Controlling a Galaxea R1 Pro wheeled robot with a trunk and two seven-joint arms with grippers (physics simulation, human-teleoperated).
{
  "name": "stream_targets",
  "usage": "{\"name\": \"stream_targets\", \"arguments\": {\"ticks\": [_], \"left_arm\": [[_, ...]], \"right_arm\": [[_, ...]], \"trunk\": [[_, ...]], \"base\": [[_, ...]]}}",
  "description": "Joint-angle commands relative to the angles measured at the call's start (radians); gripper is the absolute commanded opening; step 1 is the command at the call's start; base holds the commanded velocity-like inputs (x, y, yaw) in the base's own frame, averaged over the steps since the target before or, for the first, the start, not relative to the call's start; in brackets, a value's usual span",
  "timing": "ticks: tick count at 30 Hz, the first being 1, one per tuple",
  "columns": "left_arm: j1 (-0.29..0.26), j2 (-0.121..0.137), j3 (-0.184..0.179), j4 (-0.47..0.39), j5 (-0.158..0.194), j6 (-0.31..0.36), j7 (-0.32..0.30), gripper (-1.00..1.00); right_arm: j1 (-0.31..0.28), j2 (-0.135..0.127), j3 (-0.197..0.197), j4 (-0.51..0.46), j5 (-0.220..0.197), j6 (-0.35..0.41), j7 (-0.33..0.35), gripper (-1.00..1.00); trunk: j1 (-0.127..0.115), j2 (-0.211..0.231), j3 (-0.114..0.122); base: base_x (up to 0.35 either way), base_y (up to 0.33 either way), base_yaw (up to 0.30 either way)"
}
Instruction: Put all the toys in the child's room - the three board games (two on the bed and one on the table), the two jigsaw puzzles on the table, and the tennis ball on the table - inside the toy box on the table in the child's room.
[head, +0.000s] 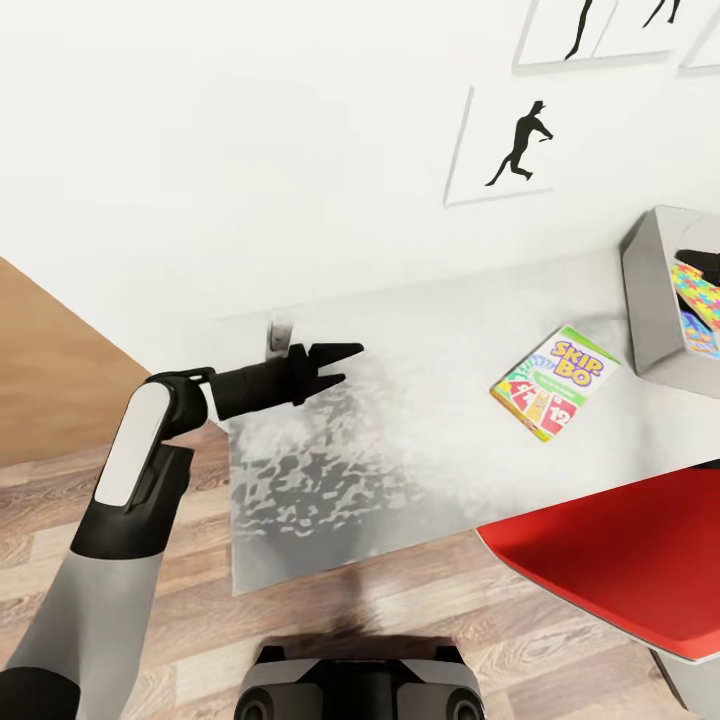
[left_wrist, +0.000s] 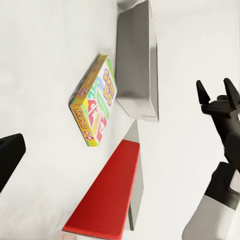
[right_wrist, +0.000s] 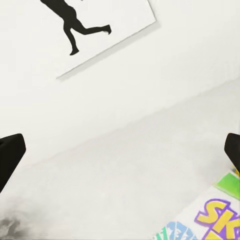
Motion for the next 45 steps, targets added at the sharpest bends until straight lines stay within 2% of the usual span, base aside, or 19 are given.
{"name": "stream_targets", "arguments": {"ticks": [1,3,4,6,7,9,17,20,23,28,31,33,34,36,37,39,40,43,45], "left_arm": [[-0.001,0.003,0.006,-0.001,0.010,0.001,0.005,1.00],[-0.001,0.007,0.016,-0.001,0.010,0.001,-0.003,1.00],[-0.001,0.007,0.016,-0.001,0.010,0.001,-0.003,1.00],[-0.001,0.013,0.024,-0.001,0.010,0.001,-0.008,1.00],[-0.001,0.013,0.024,-0.001,0.010,0.001,-0.008,1.00],[-0.001,0.027,0.032,-0.001,0.010,0.001,-0.012,1.00],[-0.001,0.070,0.069,-0.001,0.010,0.001,-0.038,1.00],[0.003,0.113,0.112,-0.001,0.011,0.002,-0.083,1.00],[0.005,0.130,0.125,-0.001,0.011,0.002,-0.099,1.00],[0.036,0.205,0.165,-0.001,0.011,0.002,-0.154,1.00],[0.046,0.224,0.178,-0.001,0.011,0.002,-0.166,1.00],[0.073,0.260,0.215,-0.001,0.011,0.002,-0.190,1.00],[0.073,0.260,0.215,-0.001,0.011,0.002,-0.190,1.00],[0.106,0.290,0.255,-0.001,0.011,0.002,-0.211,1.00],[0.106,0.290,0.255,-0.001,0.011,0.002,-0.211,1.00],[0.141,0.317,0.292,-0.001,0.011,0.002,-0.228,1.00],[0.141,0.317,0.292,-0.001,0.011,0.002,-0.228,1.00],[0.191,0.354,0.342,-0.001,0.011,0.001,-0.246,1.00],[0.208,0.364,0.357,-0.001,0.011,0.001,-0.252,1.00]], "right_arm": [[-0.022,0.005,0.032,0.001,0.008,0.004,0.007,1.00],[-0.057,0.022,0.094,0.001,0.008,0.004,-0.007,1.00],[-0.057,0.022,0.094,0.001,0.008,0.004,-0.007,1.00],[-0.083,0.048,0.151,0.002,0.008,0.004,-0.034,1.00],[-0.083,0.048,0.151,0.002,0.008,0.004,-0.034,1.00],[-0.099,0.077,0.199,0.004,0.008,0.004,-0.076,1.00],[-0.118,0.134,0.278,0.020,0.009,0.004,-0.180,1.00],[-0.138,0.173,0.328,0.054,0.015,0.004,-0.238,1.00],[-0.147,0.184,0.344,0.067,0.021,0.004,-0.251,1.00],[-0.185,0.217,0.415,0.137,0.064,-0.003,-0.283,1.00],[-0.194,0.224,0.433,0.156,0.078,-0.008,-0.287,1.00],[-0.212,0.241,0.465,0.192,0.106,-0.020,-0.294,1.00],[-0.212,0.241,0.465,0.192,0.106,-0.020,-0.294,1.00],[-0.224,0.261,0.489,0.226,0.132,-0.032,-0.298,1.00],[-0.224,0.261,0.489,0.226,0.132,-0.032,-0.298,1.00],[-0.233,0.279,0.504,0.261,0.155,-0.043,-0.301,1.00],[-0.233,0.279,0.504,0.261,0.155,-0.043,-0.301,1.00],[-0.241,0.297,0.517,0.320,0.188,-0.067,-0.304,1.00],[-0.245,0.301,0.520,0.344,0.199,-0.080,-0.305,1.00]], "trunk": [[0.000,-0.001,-0.001],[0.000,-0.001,-0.001],[0.000,-0.001,-0.001],[0.000,-0.001,-0.001],[0.000,-0.001,-0.001],[0.000,-0.001,-0.001],[0.000,-0.001,-0.001],[0.000,-0.001,-0.001],[0.000,-0.001,-0.001],[0.000,-0.001,-0.001],[0.000,-0.001,-0.001],[0.000,-0.001,-0.001],[0.000,-0.001,-0.001],[0.000,-0.001,-0.001],[0.000,-0.001,-0.001],[0.000,-0.001,-0.001],[0.000,-0.001,-0.001],[0.000,-0.001,-0.001],[0.000,-0.001,-0.001]], "base": [[0.000,0.007,0.000],[0.000,0.005,0.000],[0.000,0.005,0.000],[0.000,0.003,0.000],[0.000,0.003,0.000],[0.000,0.002,0.000],[0.000,0.001,0.000],[0.000,0.000,0.000],[0.000,0.000,0.000],[0.000,0.000,0.000],[0.000,0.000,0.000],[0.000,0.000,0.000],[0.000,0.000,0.000],[0.000,0.000,0.000],[0.000,0.000,0.000],[0.000,0.000,0.000],[0.000,0.000,0.000],[0.000,0.000,0.000],[0.000,0.000,0.000]]}}
